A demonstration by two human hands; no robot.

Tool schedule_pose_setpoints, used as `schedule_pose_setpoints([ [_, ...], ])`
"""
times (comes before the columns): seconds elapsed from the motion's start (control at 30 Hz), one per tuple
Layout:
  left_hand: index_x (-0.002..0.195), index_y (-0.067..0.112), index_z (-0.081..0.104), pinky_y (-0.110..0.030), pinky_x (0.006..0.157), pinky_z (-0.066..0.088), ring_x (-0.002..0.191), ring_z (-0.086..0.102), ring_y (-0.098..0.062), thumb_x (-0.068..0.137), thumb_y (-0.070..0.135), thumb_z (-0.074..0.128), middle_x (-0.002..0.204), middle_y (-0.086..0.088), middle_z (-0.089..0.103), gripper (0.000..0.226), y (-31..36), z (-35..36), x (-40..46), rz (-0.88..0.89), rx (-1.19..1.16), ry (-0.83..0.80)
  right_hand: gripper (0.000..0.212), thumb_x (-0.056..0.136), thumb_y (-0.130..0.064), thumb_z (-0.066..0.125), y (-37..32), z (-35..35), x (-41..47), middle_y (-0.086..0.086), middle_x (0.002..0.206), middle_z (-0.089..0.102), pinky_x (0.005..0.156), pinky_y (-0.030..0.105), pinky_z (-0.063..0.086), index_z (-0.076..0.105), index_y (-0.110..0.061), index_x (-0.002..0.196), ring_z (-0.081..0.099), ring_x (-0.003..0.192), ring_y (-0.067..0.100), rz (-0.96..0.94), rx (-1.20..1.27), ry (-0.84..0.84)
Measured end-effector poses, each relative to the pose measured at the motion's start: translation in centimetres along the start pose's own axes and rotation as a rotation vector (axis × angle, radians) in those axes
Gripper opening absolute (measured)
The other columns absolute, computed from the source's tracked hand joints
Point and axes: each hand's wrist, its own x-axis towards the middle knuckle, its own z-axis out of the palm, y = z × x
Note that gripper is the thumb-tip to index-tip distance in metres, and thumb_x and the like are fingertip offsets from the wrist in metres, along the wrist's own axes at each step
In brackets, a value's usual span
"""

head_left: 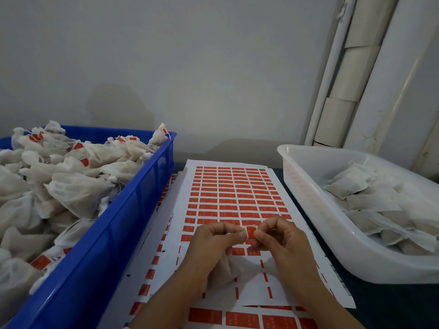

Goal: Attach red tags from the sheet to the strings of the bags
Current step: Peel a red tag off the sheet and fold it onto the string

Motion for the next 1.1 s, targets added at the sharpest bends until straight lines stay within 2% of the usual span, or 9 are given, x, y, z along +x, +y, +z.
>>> schedule_pose_setpoints([
  [0.17, 0.067, 0.022, 0.069, -0.012, 0.052, 0.042, 0.075, 0.06, -0.011, 0.08, 0.021, 0.07, 0.064, 0.016, 0.067, 0.013, 0.3, 0.3, -0.3, -0.041, -0.021, 0.028, 0.013, 0.088, -0.006, 0.055, -0.2, 0.3, -0.2, -0.005, 0.071, 0.067, 0.061, 0.013, 0.052, 0.057, -0.014, 0.078, 0.068, 0.068, 0.011, -0.028, 0.006, -0.011],
  [0.33, 0.077, 0.021, 0.068, -0.015, 0.055, 0.043, 0.078, 0.059, -0.013, 0.081, 0.022, 0.069, 0.08, 0.01, 0.066, 0.004, 0.6, 0.2, -0.4, -0.064, -0.015, 0.047, 0.012, 0.088, -0.005, 0.054, -0.3, 0.4, -0.2, -0.008, 0.073, 0.068, 0.062, 0.016, 0.054, 0.057, -0.012, 0.079, 0.069, 0.069, 0.013, -0.051, 0.011, -0.03],
  [0.5, 0.065, 0.021, 0.069, -0.009, 0.049, 0.046, 0.065, 0.06, -0.011, 0.082, 0.017, 0.068, 0.062, 0.011, 0.067, 0.018, 0.5, -0.2, -0.2, 0.064, 0.067, -0.003, 0.01, 0.087, -0.005, 0.057, -0.3, 0.2, -0.2, -0.005, 0.07, 0.069, 0.064, 0.02, 0.056, 0.058, -0.011, 0.078, 0.07, 0.067, 0.015, -0.026, 0.007, -0.042],
  [0.7, 0.063, 0.021, 0.069, -0.008, 0.047, 0.043, 0.048, 0.052, -0.007, 0.082, 0.012, 0.067, 0.056, 0.01, 0.064, 0.021, 0.5, -0.4, 0.0, 0.1, 0.068, -0.025, 0.012, 0.089, -0.005, 0.053, -0.3, 0.5, -0.3, -0.009, 0.072, 0.069, 0.061, 0.013, 0.052, 0.056, -0.012, 0.079, 0.069, 0.066, 0.011, -0.075, -0.039, -0.076],
  [0.8, 0.068, 0.02, 0.069, -0.008, 0.051, 0.044, 0.053, 0.056, -0.002, 0.083, 0.016, 0.067, 0.06, 0.011, 0.065, 0.015, 0.5, -0.6, -0.1, 0.174, 0.089, -0.079, 0.007, 0.085, -0.006, 0.059, -0.5, 0.4, -0.3, -0.002, 0.07, 0.068, 0.057, 0.014, 0.052, 0.055, -0.013, 0.085, 0.069, 0.063, 0.015, -0.03, 0.052, -0.034],
  [0.9, 0.069, 0.025, 0.067, -0.011, 0.058, 0.044, 0.062, 0.059, 0.0, 0.082, 0.018, 0.067, 0.065, 0.015, 0.065, 0.015, 0.6, -0.8, -0.1, 0.22, 0.149, -0.136, 0.032, 0.078, -0.017, 0.066, -0.6, 0.2, 0.0, 0.003, 0.074, 0.069, 0.058, 0.019, 0.054, 0.047, -0.025, 0.102, 0.069, 0.062, 0.019, 0.041, 0.148, -0.066],
  [0.93, 0.068, 0.027, 0.067, -0.012, 0.062, 0.045, 0.066, 0.061, 0.0, 0.082, 0.019, 0.067, 0.067, 0.015, 0.066, 0.016, 0.6, -0.7, -0.1, 0.233, 0.175, -0.155, 0.033, 0.075, -0.023, 0.066, -0.6, 0.1, 0.0, 0.004, 0.073, 0.069, 0.057, 0.02, 0.054, 0.048, -0.023, 0.103, 0.068, 0.06, 0.019, 0.061, 0.149, -0.101],
  [1.0, 0.07, 0.027, 0.067, -0.014, 0.067, 0.045, 0.068, 0.061, 0.002, 0.082, 0.02, 0.067, 0.07, 0.013, 0.067, 0.014, 0.6, -0.7, -0.1, 0.254, 0.219, -0.196, 0.026, 0.073, -0.034, 0.06, -0.5, 0.0, -0.1, 0.003, 0.062, 0.066, 0.053, 0.02, 0.051, 0.057, -0.015, 0.091, 0.063, 0.052, 0.017, 0.061, 0.097, -0.172],
  [1.1, 0.069, 0.028, 0.067, -0.01, 0.059, 0.042, 0.059, 0.058, 0.006, 0.082, 0.02, 0.067, 0.065, 0.016, 0.065, 0.015, 0.7, -0.7, -0.1, 0.238, 0.235, -0.217, 0.026, 0.075, -0.042, 0.052, 0.2, 0.2, -0.3, -0.005, 0.05, 0.056, 0.049, 0.016, 0.043, 0.06, -0.017, 0.07, 0.05, 0.046, 0.006, 0.018, 0.012, -0.16],
])
